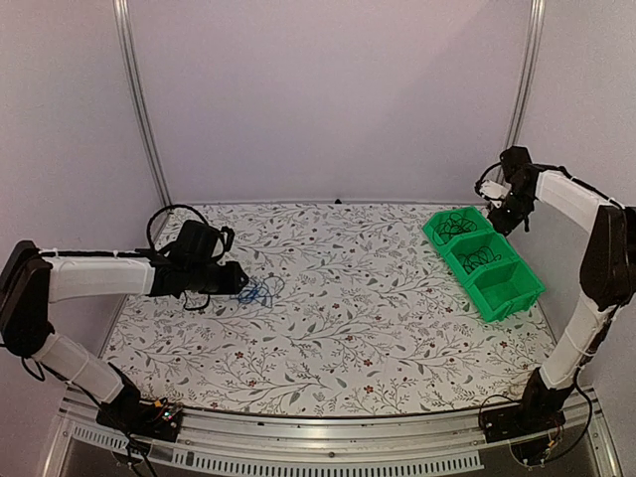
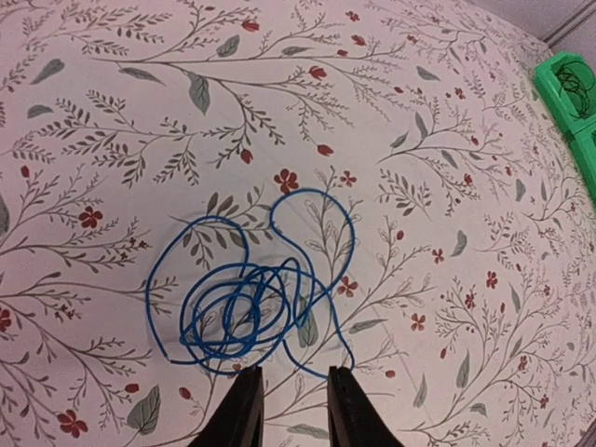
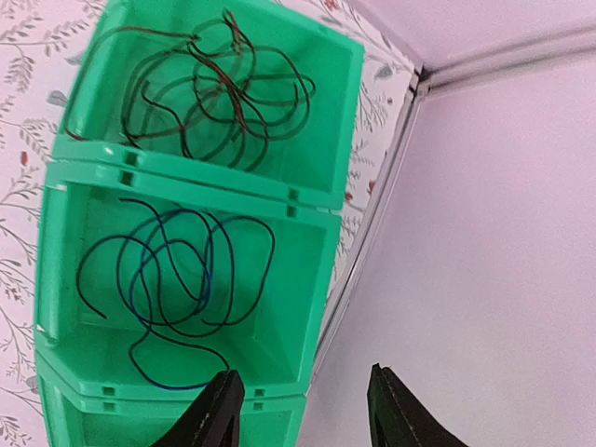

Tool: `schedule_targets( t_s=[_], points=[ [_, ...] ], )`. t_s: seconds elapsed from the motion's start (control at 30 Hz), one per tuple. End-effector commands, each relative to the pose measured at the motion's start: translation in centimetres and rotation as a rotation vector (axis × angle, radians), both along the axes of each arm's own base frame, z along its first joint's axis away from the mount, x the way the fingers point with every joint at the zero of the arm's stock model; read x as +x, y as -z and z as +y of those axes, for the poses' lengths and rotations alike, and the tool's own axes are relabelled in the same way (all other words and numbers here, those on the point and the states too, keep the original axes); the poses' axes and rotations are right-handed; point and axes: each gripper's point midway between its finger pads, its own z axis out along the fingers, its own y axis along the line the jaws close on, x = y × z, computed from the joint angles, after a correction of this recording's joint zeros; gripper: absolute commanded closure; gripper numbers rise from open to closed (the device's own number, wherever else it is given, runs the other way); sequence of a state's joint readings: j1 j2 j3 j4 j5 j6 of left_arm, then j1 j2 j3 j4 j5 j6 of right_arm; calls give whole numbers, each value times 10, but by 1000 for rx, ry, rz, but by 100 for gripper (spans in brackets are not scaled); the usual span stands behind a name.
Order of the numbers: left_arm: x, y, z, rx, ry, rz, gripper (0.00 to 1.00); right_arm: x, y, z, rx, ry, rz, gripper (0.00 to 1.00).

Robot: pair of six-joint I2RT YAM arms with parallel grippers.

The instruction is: Untangle the cables

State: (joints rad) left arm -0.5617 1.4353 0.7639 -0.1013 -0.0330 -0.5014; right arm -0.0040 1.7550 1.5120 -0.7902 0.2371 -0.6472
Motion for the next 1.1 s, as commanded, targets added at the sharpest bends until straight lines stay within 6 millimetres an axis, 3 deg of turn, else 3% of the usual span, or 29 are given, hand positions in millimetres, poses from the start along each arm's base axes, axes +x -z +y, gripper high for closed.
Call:
schedule_targets(
  t_s=[0.0,0.13,0.23,0.43,0.5,0.63,0.67,0.73,0.83,1.0,1.07],
  points=[
    [-11,22,19,-20,-77,104,78,15,-47,53,-118,-124,-189,49],
    [-9,31,31,-10,-125,136,76,23,-64,118,-143,-272,-268,48],
    [-5,39,45,-18,-176,155,78,15,-61,187,7,-464,-259,50],
    [-2,47,51,-65,-192,186,91,-43,-39,347,399,-849,-123,56],
    [-3,48,53,-64,-195,190,91,-63,-37,397,500,-942,-95,57],
    [-5,55,57,-66,-206,214,83,-97,-7,482,620,-1046,-2,57],
    [-6,56,58,-67,-213,217,81,-102,11,499,627,-1057,30,57],
    [-8,55,61,-75,-226,216,79,-117,28,531,639,-1098,55,56],
    [-11,48,62,-96,-234,193,79,-122,54,565,642,-1121,77,53],
    [-16,32,63,-131,-220,140,79,-129,96,596,609,-1156,85,51],
    [-17,29,63,-128,-213,133,78,-135,105,603,605,-1176,87,51]
  ],
)
